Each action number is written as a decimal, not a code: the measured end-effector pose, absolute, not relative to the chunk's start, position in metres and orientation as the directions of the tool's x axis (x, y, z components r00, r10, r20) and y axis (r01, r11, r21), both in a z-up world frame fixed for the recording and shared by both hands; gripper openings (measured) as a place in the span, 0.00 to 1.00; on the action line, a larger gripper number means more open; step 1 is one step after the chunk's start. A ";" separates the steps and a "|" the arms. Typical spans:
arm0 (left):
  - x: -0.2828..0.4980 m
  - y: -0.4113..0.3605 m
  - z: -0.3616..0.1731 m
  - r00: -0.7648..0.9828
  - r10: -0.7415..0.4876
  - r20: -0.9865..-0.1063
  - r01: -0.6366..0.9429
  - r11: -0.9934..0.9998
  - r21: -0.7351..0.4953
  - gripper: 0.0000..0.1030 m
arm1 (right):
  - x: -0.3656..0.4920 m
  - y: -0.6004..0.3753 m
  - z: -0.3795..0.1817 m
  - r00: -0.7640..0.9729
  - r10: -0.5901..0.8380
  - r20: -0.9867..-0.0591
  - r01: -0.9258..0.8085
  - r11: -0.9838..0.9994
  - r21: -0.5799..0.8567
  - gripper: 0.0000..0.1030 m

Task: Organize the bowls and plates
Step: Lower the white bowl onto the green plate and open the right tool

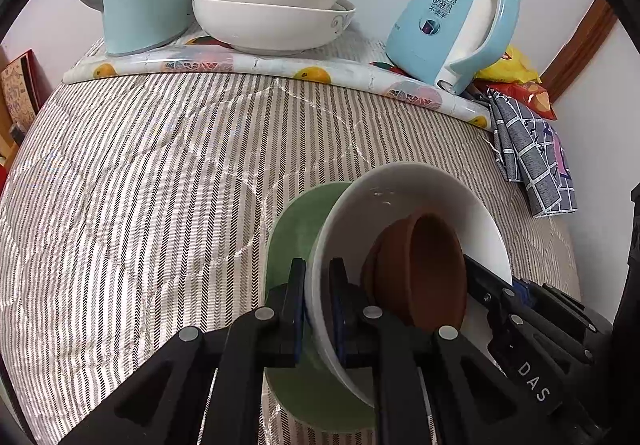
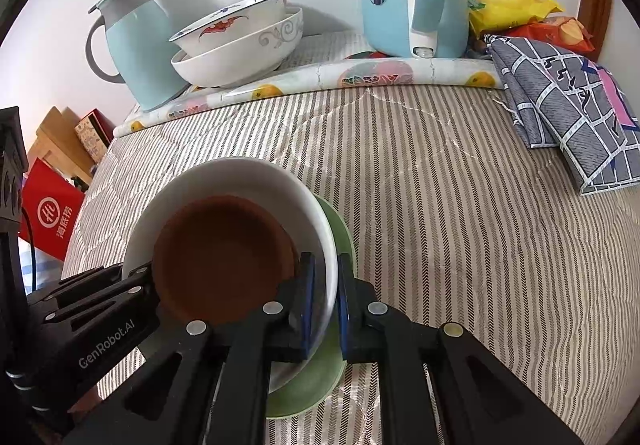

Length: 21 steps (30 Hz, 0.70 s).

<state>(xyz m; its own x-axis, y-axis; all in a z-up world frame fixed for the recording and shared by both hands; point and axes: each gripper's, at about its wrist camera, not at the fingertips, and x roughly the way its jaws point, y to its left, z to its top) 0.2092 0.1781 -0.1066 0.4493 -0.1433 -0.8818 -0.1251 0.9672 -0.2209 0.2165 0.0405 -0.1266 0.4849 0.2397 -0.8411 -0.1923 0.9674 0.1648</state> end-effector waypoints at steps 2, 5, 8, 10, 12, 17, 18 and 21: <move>0.209 0.178 -0.107 0.448 -0.145 -0.882 -0.124 0.967 -0.222 0.12 | 0.216 0.040 -0.127 0.487 0.238 -0.841 -0.194 0.968 0.162 0.10; 0.209 0.178 -0.106 0.444 -0.142 -0.885 -0.121 0.969 -0.216 0.13 | 0.215 0.039 -0.127 0.488 0.244 -0.838 -0.193 0.967 0.169 0.10; 0.207 0.178 -0.106 0.437 -0.139 -0.889 -0.119 0.970 -0.210 0.14 | 0.214 0.038 -0.127 0.486 0.249 -0.838 -0.192 0.966 0.176 0.10; 0.204 0.178 -0.106 0.436 -0.137 -0.890 -0.118 0.971 -0.208 0.14 | 0.213 0.038 -0.127 0.485 0.249 -0.839 -0.191 0.966 0.177 0.10; 0.202 0.176 -0.106 0.433 -0.133 -0.891 -0.113 0.973 -0.200 0.14 | 0.210 0.039 -0.127 0.487 0.246 -0.838 -0.197 0.966 0.169 0.10; 0.195 0.175 -0.105 0.419 -0.134 -0.898 -0.112 0.974 -0.198 0.14 | 0.204 0.037 -0.127 0.475 0.253 -0.843 -0.199 0.964 0.178 0.11; 0.193 0.175 -0.105 0.416 -0.136 -0.899 -0.110 0.974 -0.198 0.14 | 0.202 0.037 -0.127 0.473 0.254 -0.843 -0.200 0.964 0.178 0.11; 0.190 0.174 -0.104 0.412 -0.135 -0.901 -0.106 0.975 -0.195 0.14 | 0.198 0.038 -0.127 0.472 0.254 -0.844 -0.202 0.963 0.177 0.12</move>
<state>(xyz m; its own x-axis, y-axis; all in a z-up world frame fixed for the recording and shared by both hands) 0.1900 0.1739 -0.1041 0.4119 -0.1353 -0.9012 -0.1060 0.9751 -0.1948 0.1979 0.0376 -0.1273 0.4716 0.2540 -0.8444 -0.2021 0.9633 0.1769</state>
